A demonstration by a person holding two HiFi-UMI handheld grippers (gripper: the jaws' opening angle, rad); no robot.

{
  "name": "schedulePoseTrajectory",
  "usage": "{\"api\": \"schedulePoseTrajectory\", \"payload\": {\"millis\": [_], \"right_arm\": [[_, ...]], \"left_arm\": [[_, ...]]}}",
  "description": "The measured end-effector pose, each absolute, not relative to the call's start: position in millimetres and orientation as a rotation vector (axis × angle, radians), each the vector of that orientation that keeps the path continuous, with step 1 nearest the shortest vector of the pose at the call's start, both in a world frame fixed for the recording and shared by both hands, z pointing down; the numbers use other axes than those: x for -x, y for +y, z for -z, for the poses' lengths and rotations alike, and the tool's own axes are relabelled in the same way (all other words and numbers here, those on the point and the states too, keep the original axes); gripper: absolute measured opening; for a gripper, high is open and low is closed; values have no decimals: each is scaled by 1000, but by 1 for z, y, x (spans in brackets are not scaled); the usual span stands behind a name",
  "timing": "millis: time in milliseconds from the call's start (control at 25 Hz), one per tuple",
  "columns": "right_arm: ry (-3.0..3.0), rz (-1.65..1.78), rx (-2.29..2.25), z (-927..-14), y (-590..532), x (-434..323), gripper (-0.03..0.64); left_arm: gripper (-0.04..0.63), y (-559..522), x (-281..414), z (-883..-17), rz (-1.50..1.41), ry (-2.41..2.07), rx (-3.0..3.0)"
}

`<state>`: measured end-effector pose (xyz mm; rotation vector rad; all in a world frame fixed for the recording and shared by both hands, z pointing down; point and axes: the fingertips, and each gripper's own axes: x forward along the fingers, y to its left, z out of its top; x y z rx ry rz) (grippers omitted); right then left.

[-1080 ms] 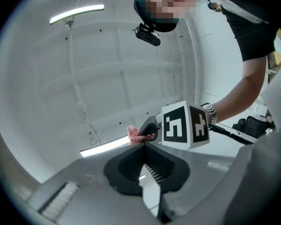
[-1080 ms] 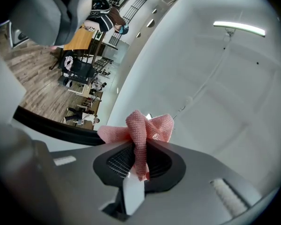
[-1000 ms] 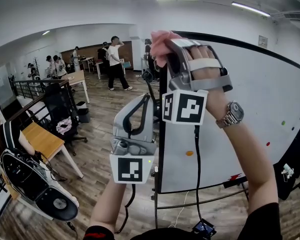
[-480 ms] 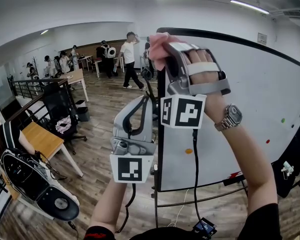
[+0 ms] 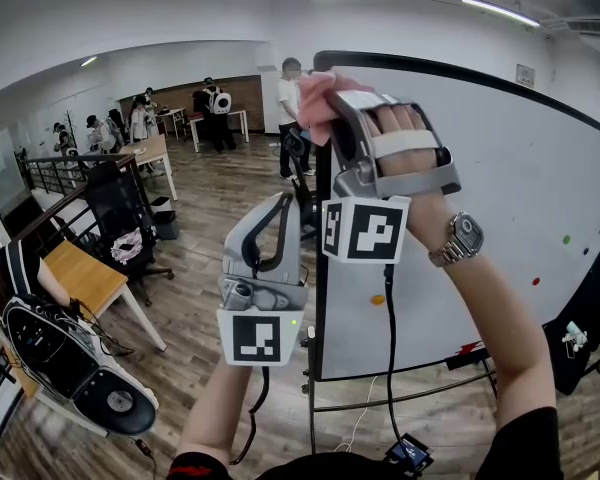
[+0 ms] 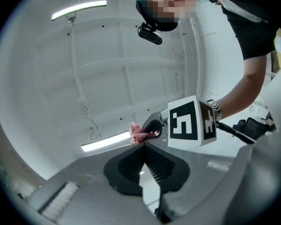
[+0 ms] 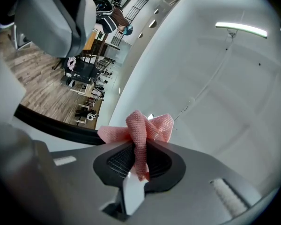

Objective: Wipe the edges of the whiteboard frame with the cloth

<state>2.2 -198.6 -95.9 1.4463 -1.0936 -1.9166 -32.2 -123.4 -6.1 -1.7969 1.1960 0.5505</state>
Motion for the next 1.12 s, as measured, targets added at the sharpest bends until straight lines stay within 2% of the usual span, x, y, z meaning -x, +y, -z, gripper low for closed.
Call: {"api": "schedulePoseTrajectory", "payload": {"millis": [1120], "right_arm": [[-829,1895,-1323,70,-203,10,51]], "left_arm": [[-2,-132,34,-6,-518,1217,1834]]}}
